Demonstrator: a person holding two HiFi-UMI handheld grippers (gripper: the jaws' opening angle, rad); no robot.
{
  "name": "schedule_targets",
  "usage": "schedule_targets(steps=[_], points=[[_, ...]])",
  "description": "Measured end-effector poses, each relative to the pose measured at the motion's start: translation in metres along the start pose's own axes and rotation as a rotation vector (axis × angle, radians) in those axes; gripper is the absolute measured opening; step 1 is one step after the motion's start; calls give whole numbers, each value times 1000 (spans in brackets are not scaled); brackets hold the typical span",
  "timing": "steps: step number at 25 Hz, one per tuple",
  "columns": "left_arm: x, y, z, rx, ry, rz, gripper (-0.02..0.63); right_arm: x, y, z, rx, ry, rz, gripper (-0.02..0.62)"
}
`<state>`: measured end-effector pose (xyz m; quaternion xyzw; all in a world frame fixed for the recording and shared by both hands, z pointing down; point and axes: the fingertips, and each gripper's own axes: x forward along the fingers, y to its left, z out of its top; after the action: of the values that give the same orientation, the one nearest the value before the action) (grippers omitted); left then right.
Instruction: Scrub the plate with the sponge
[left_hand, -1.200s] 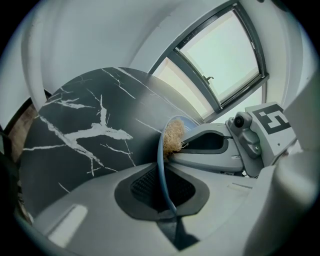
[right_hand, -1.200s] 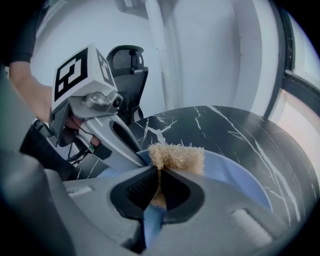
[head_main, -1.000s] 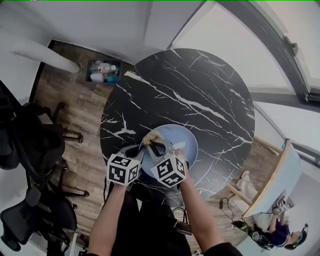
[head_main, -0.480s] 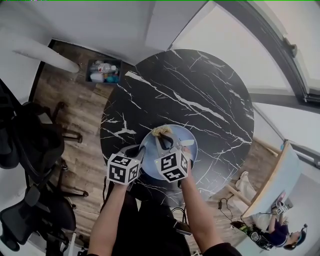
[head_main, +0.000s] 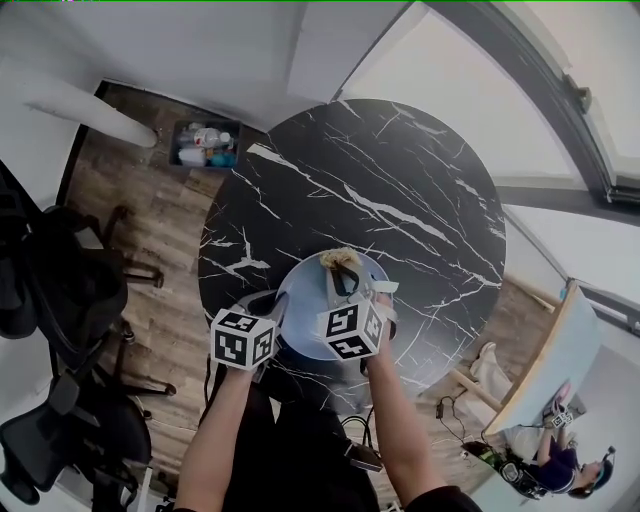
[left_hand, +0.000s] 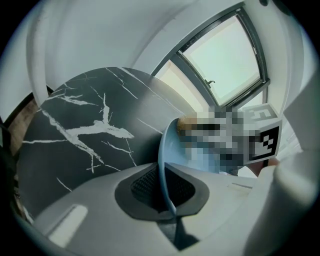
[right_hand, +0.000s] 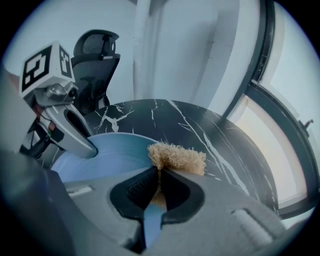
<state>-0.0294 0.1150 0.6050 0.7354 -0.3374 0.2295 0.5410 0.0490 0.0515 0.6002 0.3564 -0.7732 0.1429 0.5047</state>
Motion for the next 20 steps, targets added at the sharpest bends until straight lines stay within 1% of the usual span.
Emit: schedule_targets(steps=[3, 12, 20], points=[[0, 0, 0, -1, 2, 3, 18, -2, -9, -8, -35, 35, -36, 21], [0, 1, 1, -7, -11, 3, 17, -12, -29, -35, 7, 106, -103, 21], [0, 2, 2, -26, -27, 9, 15, -21, -33, -57, -9, 176, -138, 21]])
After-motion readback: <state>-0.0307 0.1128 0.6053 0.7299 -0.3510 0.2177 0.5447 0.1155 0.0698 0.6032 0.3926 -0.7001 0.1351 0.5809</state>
